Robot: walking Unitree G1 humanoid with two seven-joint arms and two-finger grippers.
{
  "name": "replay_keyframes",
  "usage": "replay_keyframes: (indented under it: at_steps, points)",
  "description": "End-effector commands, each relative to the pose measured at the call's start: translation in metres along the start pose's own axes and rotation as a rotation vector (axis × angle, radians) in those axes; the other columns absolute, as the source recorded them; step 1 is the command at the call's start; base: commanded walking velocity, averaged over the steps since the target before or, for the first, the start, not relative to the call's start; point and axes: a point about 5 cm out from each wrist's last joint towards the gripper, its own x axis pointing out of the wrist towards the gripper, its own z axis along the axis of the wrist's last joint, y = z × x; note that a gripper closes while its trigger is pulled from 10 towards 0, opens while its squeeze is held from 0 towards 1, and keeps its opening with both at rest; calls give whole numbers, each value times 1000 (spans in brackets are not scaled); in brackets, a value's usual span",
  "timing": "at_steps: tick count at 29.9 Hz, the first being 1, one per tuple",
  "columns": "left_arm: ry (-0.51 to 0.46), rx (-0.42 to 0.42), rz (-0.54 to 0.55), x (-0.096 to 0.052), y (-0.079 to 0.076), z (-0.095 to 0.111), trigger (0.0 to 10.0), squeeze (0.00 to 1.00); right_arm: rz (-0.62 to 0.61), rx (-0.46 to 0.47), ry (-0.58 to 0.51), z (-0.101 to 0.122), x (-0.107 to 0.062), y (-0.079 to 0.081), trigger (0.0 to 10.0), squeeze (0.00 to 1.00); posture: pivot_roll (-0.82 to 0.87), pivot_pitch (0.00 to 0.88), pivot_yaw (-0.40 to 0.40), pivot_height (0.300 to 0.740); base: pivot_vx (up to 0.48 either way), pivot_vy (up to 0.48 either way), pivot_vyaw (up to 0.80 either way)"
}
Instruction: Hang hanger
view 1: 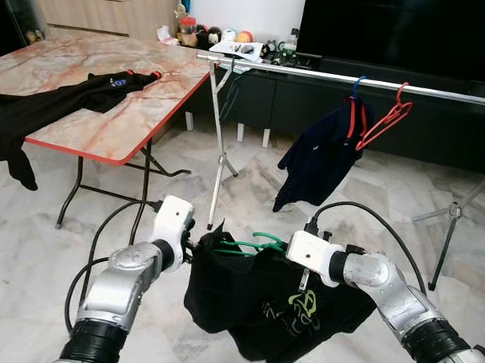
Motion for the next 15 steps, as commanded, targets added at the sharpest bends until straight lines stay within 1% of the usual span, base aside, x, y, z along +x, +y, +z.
replay_keyframes:
  at_steps: [1,2,7,11,13,14,15]
  points:
    - [38,8,22,3,0,0,10000,259,-15,-4,-18,1,-1,-1,10000,0,152,40,-69,740,0,0,0]
    - [59,-4,30,5,0,-2,10000,0,-16,-4,-20,1,-1,-1,10000,0,151,41,-68,740,0,0,0]
    - [116,-13,11,6,-4,-5,10000,0,-16,-5,-19,1,0,0,10000,0,155,43,-68,740,0,0,0]
    - [174,40,-20,5,-10,-11,10000,0,-14,-4,-20,2,1,1,10000,0,155,43,-68,740,0,0,0]
    - [166,58,-5,5,-10,-9,10000,0,-14,-4,-20,2,1,1,10000,0,155,43,-68,740,0,0,0]
    - [136,68,10,5,-10,-3,10000,0,-14,-5,-19,2,2,1,10000,0,155,43,-68,740,0,0,0]
    - [106,78,1,4,-11,4,10000,0,-15,-5,-18,1,2,1,10000,0,155,43,-68,740,0,0,0]
